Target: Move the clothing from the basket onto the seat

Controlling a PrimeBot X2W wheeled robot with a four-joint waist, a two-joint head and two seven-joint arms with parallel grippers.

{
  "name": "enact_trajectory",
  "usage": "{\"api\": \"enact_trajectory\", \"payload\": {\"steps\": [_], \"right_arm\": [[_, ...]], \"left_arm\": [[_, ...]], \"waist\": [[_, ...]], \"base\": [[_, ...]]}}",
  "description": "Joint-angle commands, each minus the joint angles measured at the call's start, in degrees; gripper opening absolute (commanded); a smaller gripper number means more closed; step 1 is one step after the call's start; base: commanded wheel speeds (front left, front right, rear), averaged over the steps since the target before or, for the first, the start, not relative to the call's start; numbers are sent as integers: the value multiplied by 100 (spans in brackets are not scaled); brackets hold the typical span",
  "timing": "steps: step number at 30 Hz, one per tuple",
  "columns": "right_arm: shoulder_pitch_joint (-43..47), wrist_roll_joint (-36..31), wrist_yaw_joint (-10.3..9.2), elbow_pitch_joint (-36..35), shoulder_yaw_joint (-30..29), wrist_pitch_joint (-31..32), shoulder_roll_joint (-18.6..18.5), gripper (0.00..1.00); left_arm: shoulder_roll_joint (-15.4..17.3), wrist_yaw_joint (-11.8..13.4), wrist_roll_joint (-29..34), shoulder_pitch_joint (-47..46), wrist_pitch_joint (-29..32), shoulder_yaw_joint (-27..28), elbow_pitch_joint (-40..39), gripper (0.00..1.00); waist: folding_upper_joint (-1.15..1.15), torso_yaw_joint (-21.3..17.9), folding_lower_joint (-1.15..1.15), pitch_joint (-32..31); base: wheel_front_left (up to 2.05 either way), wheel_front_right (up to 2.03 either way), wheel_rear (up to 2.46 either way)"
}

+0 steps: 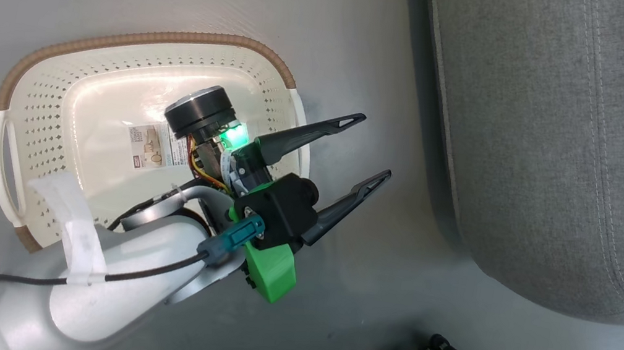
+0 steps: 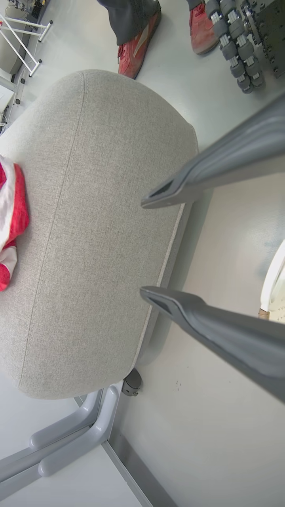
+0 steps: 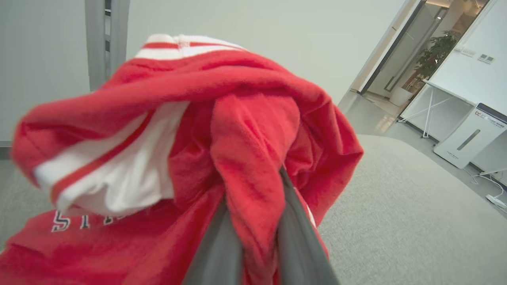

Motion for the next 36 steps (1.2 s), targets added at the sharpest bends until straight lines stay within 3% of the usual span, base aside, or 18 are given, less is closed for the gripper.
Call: {"api": "enact_trajectory", "payload": {"steps": [1, 8, 16, 23, 28, 36], "right_arm": [[101, -39, -8, 116, -152, -13, 8, 100], [755, -351, -8, 77, -663, -12, 459, 100], [2107, -411, -8, -438, -590, -11, 947, 100], [3128, -497, -8, -586, 558, -10, 1173, 100], [3390, -335, -8, -557, 1133, -10, 1211, 100], [3795, -202, -8, -488, 1881, -8, 1332, 100]], "left_arm": [[10, 38, -25, 23, -4, 18, 13, 100], [-146, 158, -207, 175, -226, 89, 157, 100], [-357, 248, -649, 675, -559, 160, 665, 100], [-515, 463, -1191, 1481, -882, 482, 1116, 100], [-736, 383, -1745, 2176, -973, 1064, 1263, 100], [-1131, 547, -1239, 3421, -961, 2603, 1155, 100]], "waist": [[0, 11, -1, -29], [0, 66, -1, -393], [0, 251, -1, -1239], [0, 525, -1, -2304], [0, 823, -1, -2994], [0, 1314, -1, -3898]], "base": [[0, 0, 0], [0, 0, 0], [0, 0, 0], [0, 0, 0], [0, 0, 0], [0, 0, 0]]}}
